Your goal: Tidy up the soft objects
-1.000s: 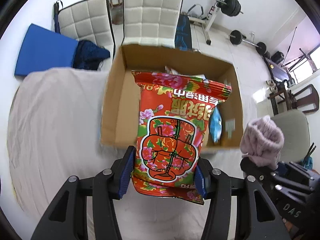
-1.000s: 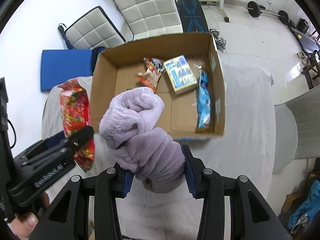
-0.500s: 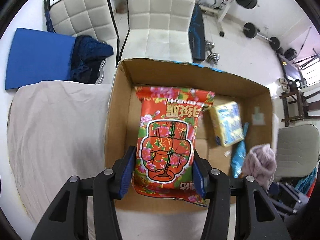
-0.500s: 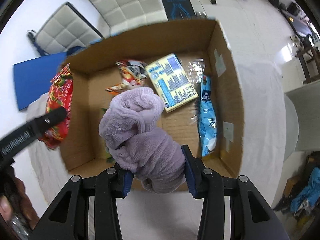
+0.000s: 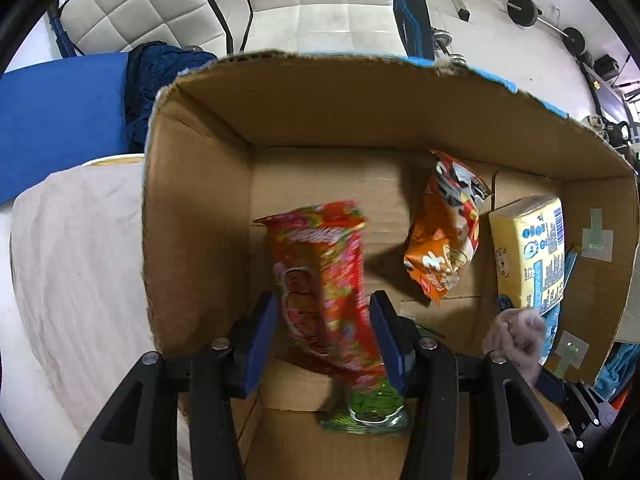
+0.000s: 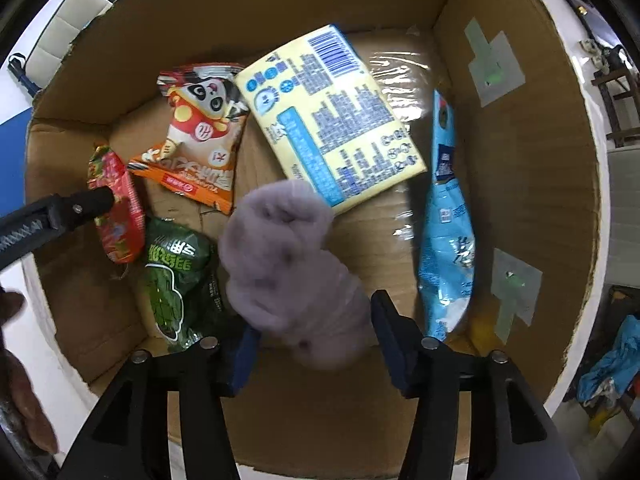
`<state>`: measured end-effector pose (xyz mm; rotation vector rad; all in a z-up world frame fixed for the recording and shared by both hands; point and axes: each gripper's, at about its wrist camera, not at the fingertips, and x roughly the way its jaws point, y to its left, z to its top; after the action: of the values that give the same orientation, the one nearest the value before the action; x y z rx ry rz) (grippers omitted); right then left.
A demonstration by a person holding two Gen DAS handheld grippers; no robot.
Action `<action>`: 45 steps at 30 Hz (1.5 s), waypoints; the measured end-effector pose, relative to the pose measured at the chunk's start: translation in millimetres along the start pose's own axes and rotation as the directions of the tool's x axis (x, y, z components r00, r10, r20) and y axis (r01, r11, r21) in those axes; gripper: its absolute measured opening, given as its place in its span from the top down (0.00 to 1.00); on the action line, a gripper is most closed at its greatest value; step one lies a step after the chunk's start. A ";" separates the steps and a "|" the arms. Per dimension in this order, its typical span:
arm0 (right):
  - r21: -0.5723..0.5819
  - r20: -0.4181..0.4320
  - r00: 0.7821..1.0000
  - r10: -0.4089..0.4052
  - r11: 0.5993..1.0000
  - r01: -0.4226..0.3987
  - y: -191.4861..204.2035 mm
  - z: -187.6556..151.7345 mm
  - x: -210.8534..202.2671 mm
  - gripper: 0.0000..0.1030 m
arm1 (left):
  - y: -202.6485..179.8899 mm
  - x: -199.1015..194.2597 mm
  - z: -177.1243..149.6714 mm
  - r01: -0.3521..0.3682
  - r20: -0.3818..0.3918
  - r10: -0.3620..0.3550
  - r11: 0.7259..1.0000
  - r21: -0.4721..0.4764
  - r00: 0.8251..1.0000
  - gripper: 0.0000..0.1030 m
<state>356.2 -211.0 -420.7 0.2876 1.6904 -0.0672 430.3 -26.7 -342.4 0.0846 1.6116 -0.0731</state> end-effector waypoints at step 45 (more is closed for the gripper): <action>-0.120 0.221 0.974 -0.045 0.990 0.073 -10.0 -90.3 -110.8 0.00 | 0.7 -105.0 -134.7 0.056 0.243 -0.039 0.996 -0.063 0.969 0.05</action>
<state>279.1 -218.4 -300.1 0.1281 1.4775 -0.0333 300.8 -13.6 -231.7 -0.0168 1.3707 -0.0617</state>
